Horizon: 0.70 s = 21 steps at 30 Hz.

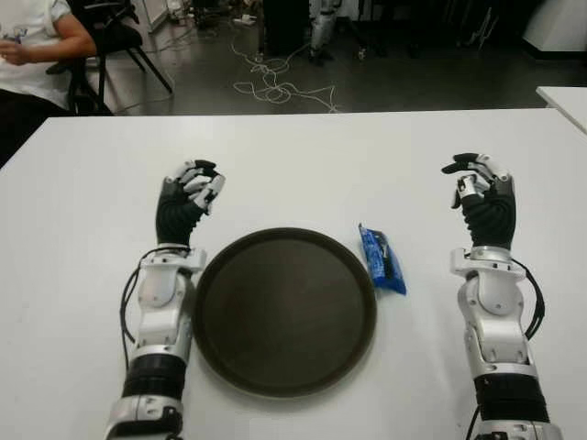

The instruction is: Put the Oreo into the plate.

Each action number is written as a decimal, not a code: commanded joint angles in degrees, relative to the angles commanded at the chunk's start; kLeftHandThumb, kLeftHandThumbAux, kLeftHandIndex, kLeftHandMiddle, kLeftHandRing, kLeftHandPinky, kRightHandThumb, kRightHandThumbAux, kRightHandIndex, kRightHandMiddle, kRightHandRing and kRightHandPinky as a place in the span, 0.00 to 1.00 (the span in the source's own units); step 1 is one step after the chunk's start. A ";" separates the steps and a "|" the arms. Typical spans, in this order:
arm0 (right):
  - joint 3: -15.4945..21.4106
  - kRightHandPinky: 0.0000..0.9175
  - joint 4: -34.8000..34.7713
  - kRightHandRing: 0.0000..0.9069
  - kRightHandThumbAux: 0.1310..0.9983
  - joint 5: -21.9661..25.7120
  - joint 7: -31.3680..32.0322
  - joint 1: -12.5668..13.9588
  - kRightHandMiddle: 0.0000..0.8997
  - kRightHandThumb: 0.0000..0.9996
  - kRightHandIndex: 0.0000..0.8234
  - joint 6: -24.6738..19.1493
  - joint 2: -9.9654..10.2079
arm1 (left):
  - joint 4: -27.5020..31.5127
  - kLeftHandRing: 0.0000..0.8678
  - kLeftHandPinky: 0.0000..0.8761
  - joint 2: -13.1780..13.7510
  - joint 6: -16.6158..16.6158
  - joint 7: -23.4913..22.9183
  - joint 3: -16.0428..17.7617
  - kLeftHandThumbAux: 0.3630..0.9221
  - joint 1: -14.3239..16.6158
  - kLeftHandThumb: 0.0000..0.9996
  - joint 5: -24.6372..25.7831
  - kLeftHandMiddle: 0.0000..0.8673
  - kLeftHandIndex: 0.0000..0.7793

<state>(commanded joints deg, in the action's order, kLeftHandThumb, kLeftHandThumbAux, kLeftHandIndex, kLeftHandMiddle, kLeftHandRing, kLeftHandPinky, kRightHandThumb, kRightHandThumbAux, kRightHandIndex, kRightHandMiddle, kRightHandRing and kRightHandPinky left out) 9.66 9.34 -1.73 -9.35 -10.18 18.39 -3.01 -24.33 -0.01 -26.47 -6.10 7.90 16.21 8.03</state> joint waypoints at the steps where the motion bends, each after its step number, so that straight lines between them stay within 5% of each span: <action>1: 0.04 0.86 0.03 0.85 0.63 0.07 0.08 0.02 0.55 0.85 0.49 0.12 0.01 | 0.01 0.92 0.94 0.03 0.05 0.01 -0.03 0.54 0.00 0.85 -0.06 0.60 0.53; 21: 0.07 0.86 1.19 0.86 0.63 0.15 0.01 -0.15 0.55 0.85 0.49 1.65 -0.12 | -0.86 0.93 0.94 -0.04 -0.86 -1.62 0.05 0.54 0.23 0.85 0.98 0.61 0.53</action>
<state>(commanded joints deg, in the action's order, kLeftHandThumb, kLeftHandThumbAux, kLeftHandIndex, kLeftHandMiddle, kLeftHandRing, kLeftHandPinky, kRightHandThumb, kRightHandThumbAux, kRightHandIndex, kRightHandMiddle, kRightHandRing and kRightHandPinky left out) 9.73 10.52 -1.58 -9.35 -10.33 20.04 -3.13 -25.19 -0.05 -27.33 -7.72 7.95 16.44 9.02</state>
